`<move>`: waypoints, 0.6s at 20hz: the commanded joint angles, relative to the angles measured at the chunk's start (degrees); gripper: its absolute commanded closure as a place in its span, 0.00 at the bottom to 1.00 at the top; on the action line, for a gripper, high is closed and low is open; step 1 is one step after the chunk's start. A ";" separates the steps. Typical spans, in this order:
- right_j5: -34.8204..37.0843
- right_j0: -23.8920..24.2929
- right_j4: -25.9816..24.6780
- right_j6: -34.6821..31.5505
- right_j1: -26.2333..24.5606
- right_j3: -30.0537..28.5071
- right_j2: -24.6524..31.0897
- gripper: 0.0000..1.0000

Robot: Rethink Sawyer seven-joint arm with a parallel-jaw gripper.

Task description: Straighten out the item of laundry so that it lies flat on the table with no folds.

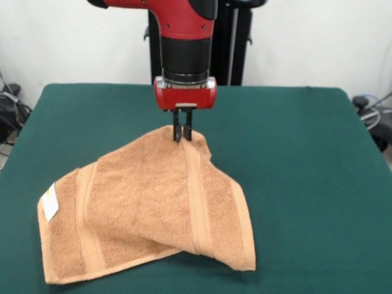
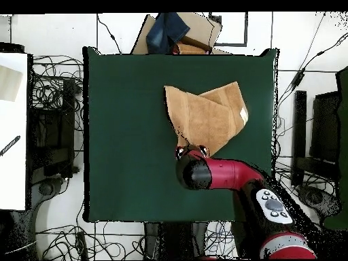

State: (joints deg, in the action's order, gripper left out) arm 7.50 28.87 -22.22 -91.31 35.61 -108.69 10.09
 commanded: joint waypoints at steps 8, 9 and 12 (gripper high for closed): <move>-7.27 3.18 0.99 -11.40 3.65 -13.87 5.64 1.00; -7.49 3.33 1.01 -11.39 3.58 -14.12 5.76 1.00; -8.94 2.71 1.19 -11.74 3.14 -14.49 5.07 1.00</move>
State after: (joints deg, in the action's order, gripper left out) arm 2.77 31.26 -22.20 -91.31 38.82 -118.07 10.33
